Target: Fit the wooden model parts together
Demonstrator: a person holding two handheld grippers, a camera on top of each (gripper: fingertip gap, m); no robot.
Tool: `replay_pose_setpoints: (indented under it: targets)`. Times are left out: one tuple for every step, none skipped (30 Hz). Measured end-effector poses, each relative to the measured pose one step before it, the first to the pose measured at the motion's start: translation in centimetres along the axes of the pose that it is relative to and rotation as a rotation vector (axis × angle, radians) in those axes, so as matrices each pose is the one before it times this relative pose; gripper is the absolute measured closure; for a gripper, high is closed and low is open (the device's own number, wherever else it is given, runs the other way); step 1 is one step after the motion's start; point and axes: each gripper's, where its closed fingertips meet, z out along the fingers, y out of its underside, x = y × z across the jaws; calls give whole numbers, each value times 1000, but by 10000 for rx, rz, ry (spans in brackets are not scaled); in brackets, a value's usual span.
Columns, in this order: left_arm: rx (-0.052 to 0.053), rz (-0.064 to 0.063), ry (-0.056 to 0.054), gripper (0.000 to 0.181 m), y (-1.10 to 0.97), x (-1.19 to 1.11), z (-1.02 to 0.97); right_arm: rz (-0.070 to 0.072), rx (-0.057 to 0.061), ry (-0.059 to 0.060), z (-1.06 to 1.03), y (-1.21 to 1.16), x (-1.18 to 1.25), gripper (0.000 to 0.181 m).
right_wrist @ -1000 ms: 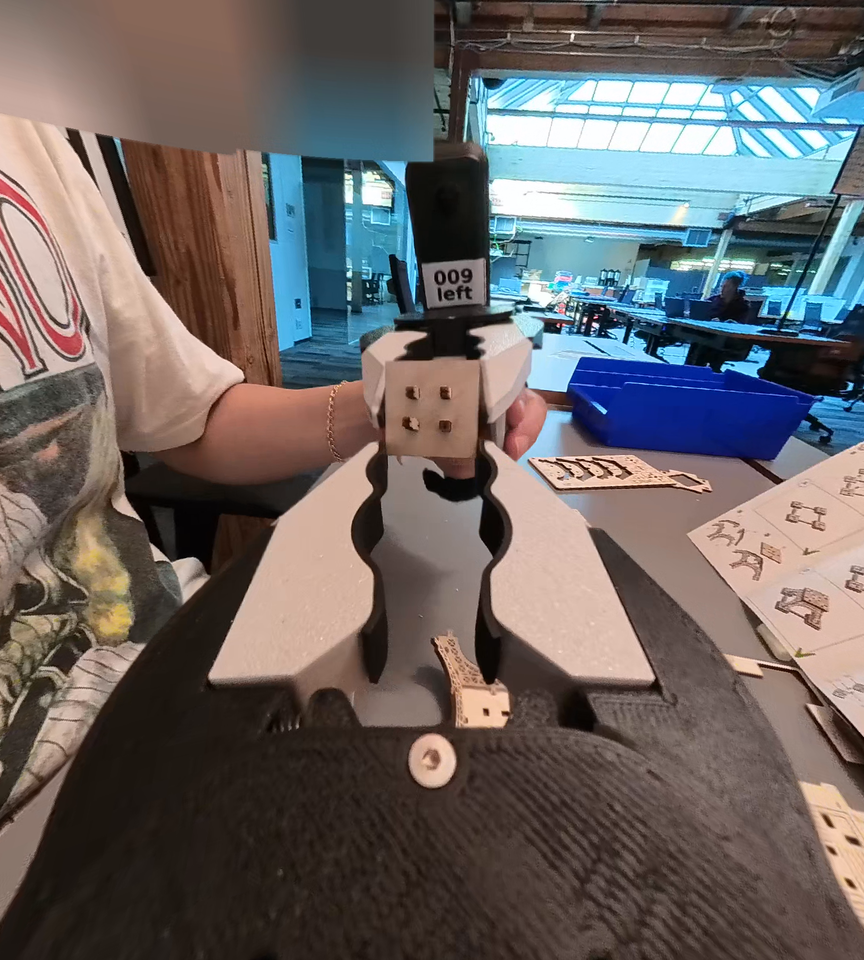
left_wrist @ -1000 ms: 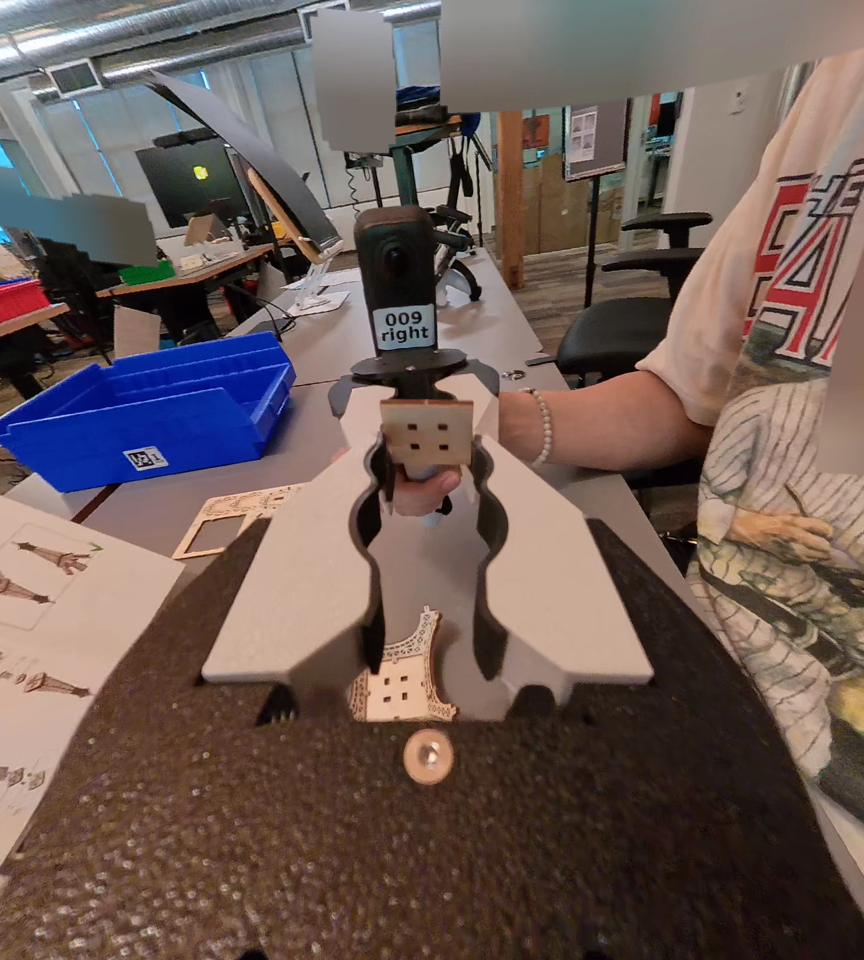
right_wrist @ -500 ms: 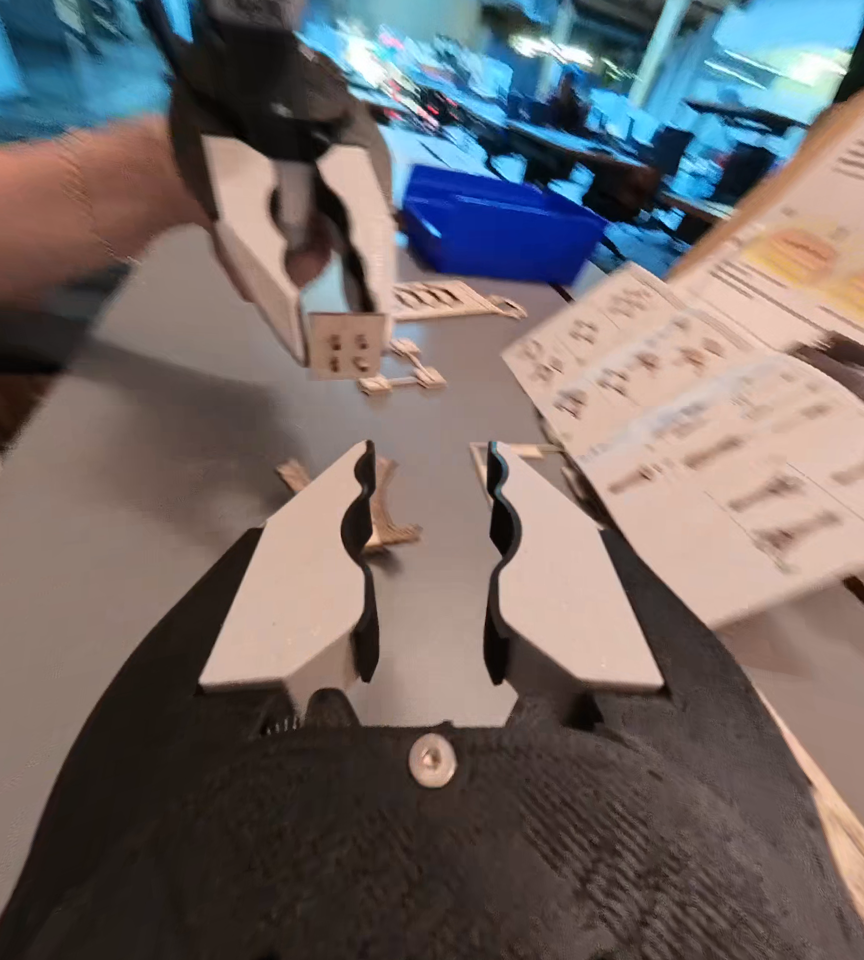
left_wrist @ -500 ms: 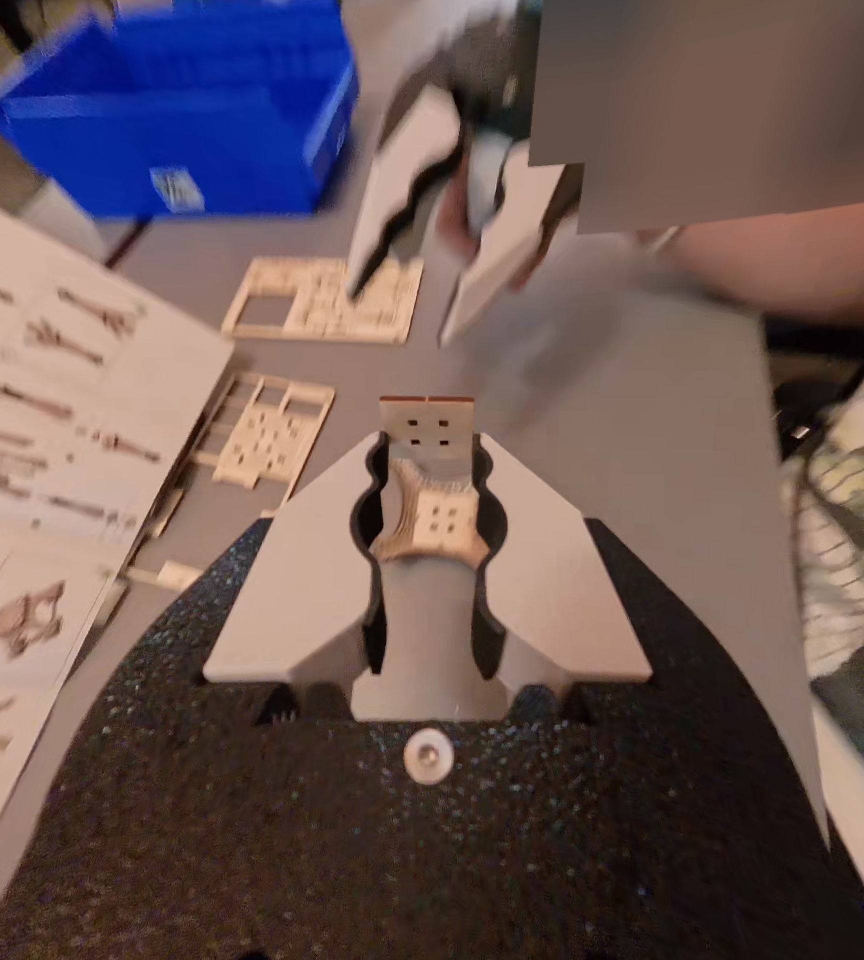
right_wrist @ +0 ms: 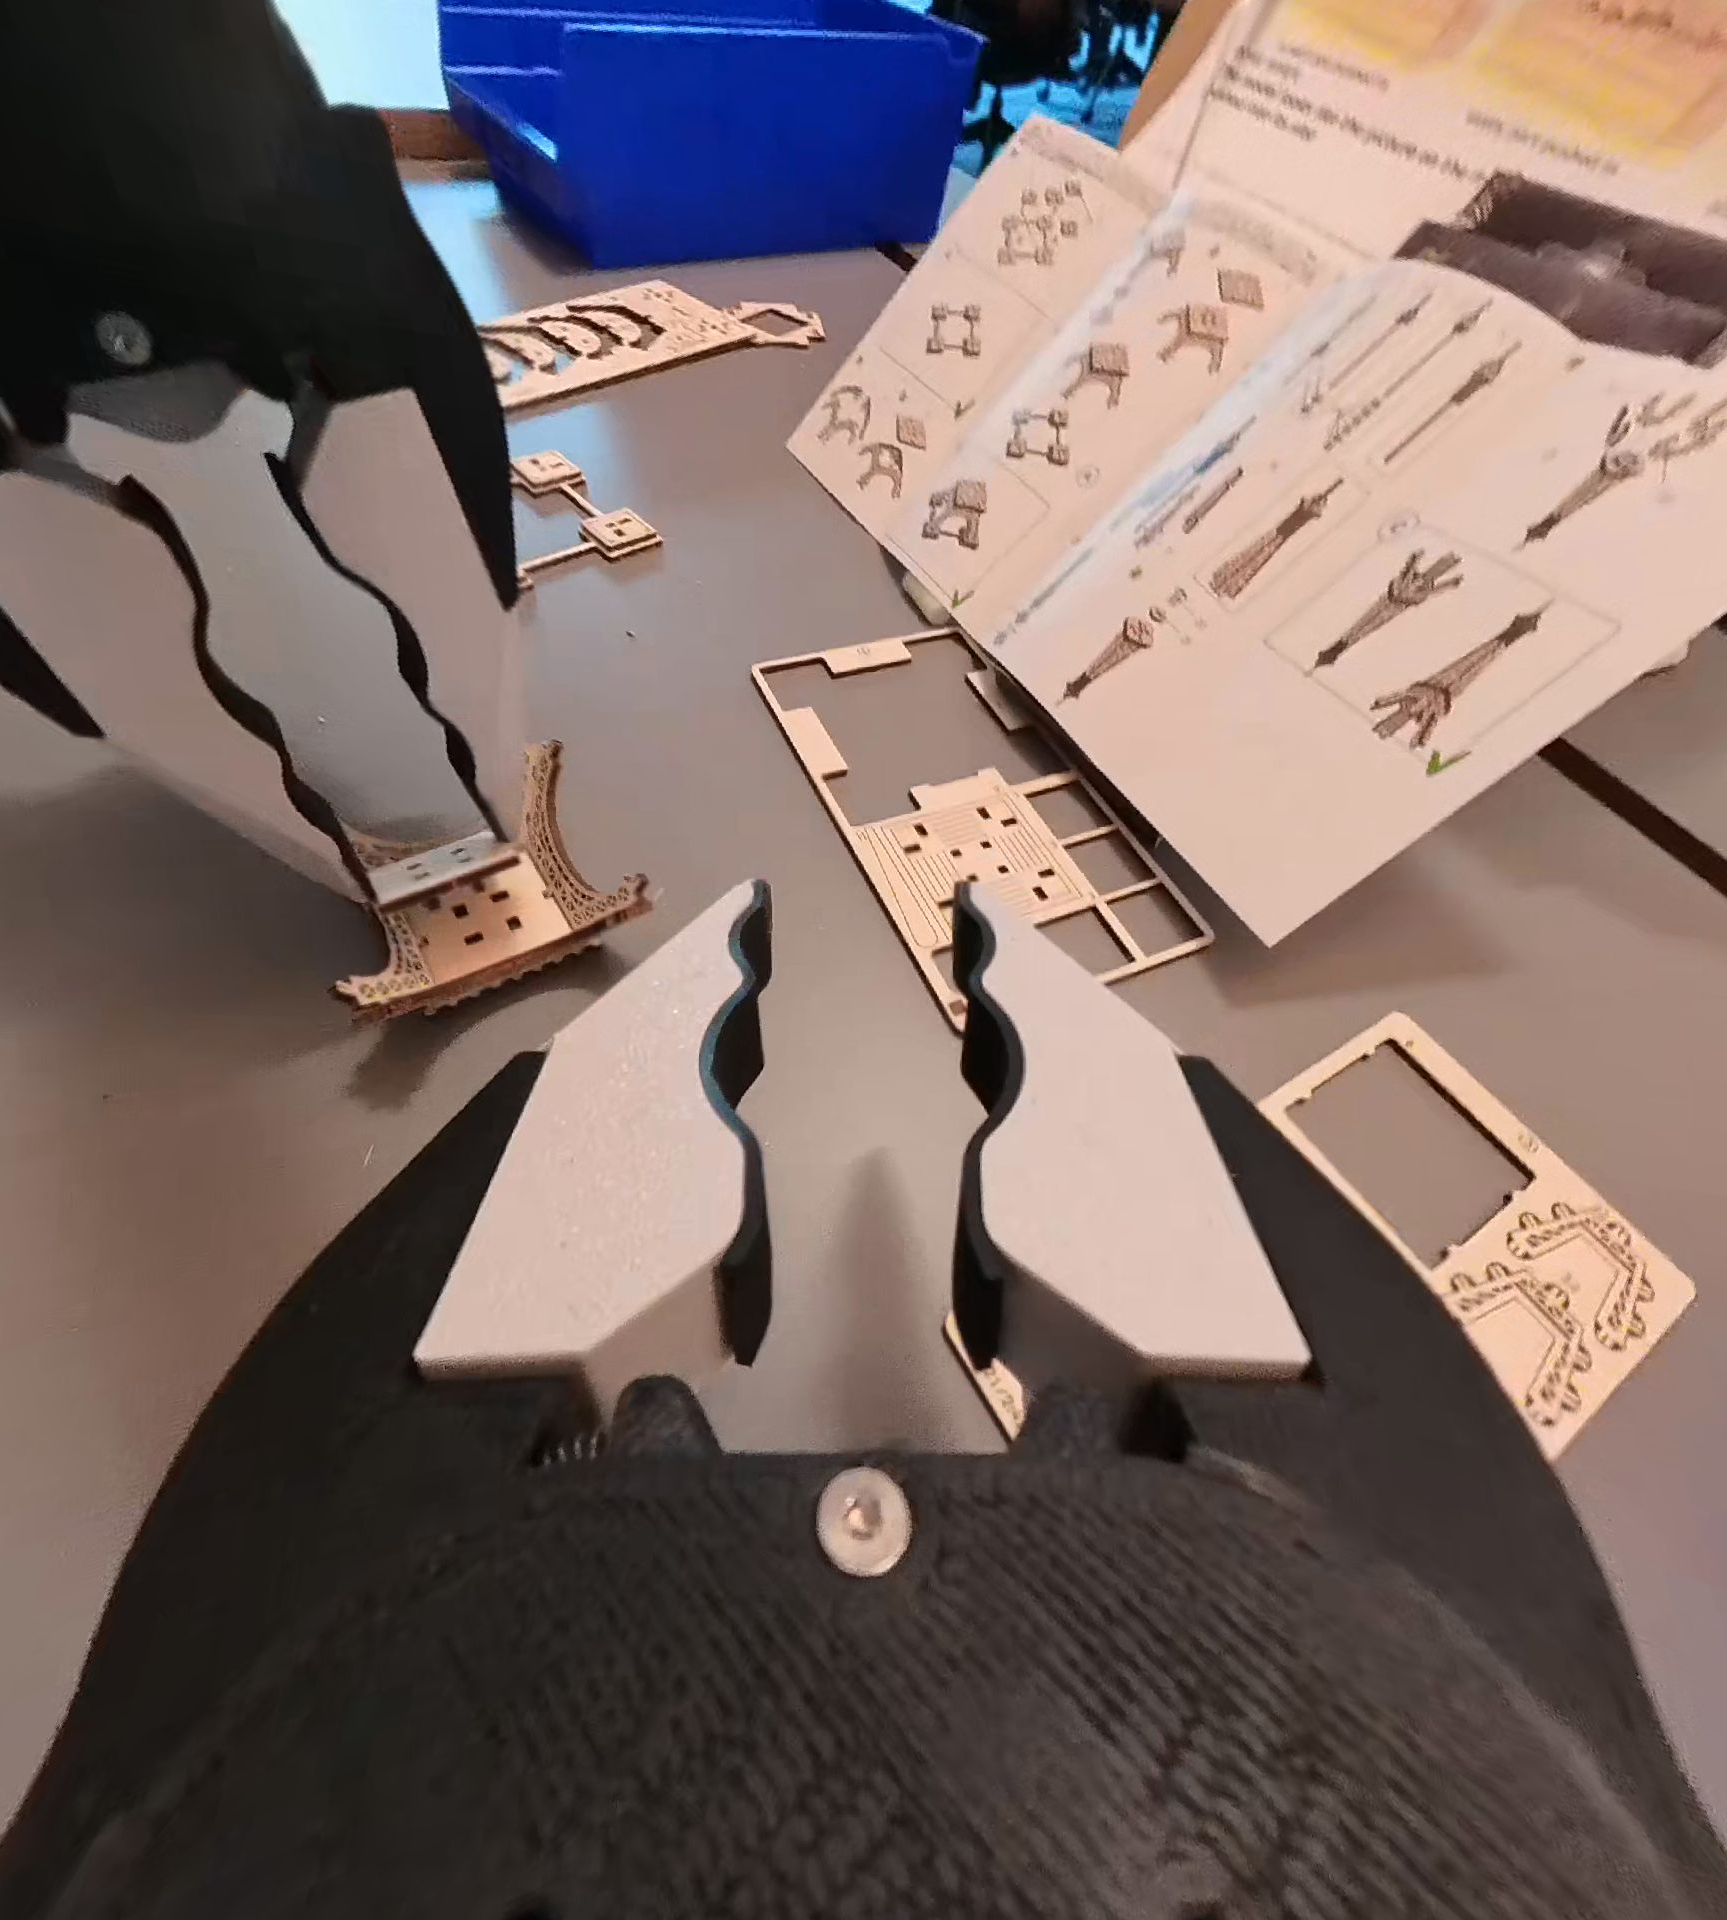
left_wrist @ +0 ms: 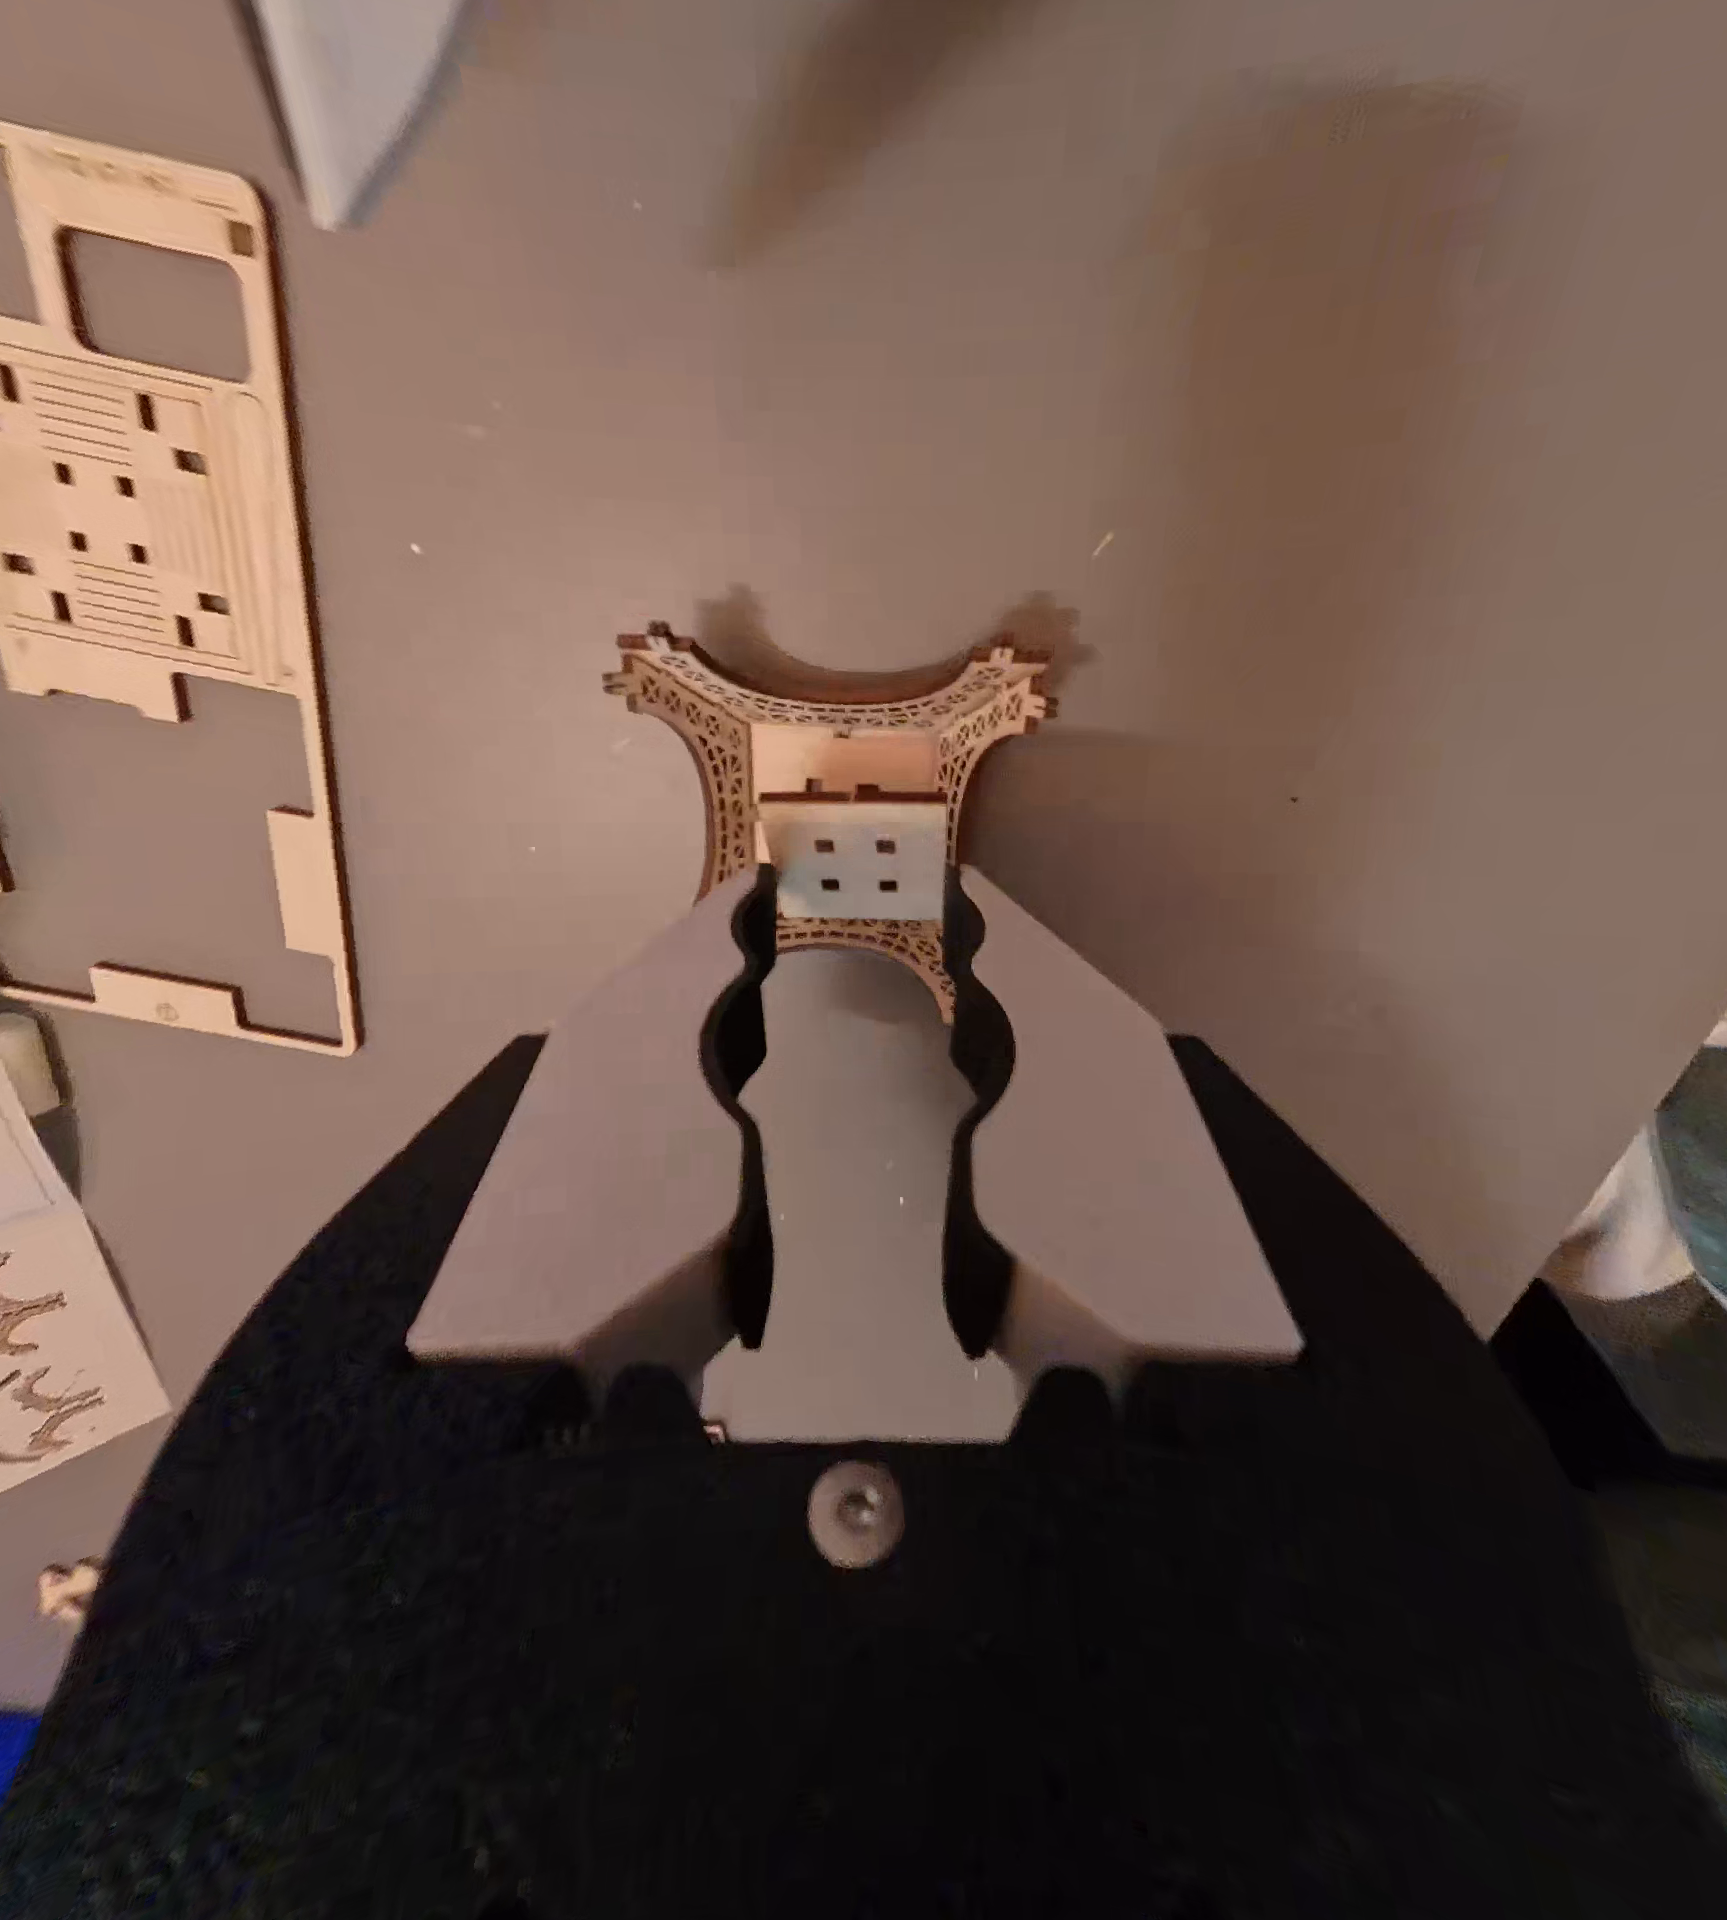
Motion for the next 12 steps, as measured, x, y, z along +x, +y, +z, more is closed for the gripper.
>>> replay_pose_setpoints:
  targets:
    - [-303,78,-38,152,-38,-37,177,53,-93,28,23,200,92,149]
    - [-245,27,-42,152,-100,-57,145,4,-121,52,9,231,107,149]
    - [-261,2,0,152,-39,-30,132,-6,-132,101,12,228,168,149]
    - [-254,20,4,152,-9,-23,134,-25,-130,94,13,210,151,149]
    - [-245,28,40,152,19,35,140,-58,-111,54,0,169,83,149]
    - [-277,24,58,151,90,70,148,-44,-81,36,-9,131,57,149]
    - [-196,33,-9,151,4,-18,20,9,-53,34,-19,78,57,149]
    - [-113,41,-68,151,-66,-84,-35,49,-13,26,-20,8,57,149]
    - [-127,39,-76,152,-13,-105,5,69,28,12,-34,-49,37,149]
    - [-172,37,-19,151,87,-15,54,71,55,-6,-41,-96,18,149]
    - [-126,47,-22,151,36,-2,14,43,48,-40,-47,-78,-30,149]
    - [-43,60,-7,151,-62,2,-7,27,34,-29,-59,-49,-24,149]
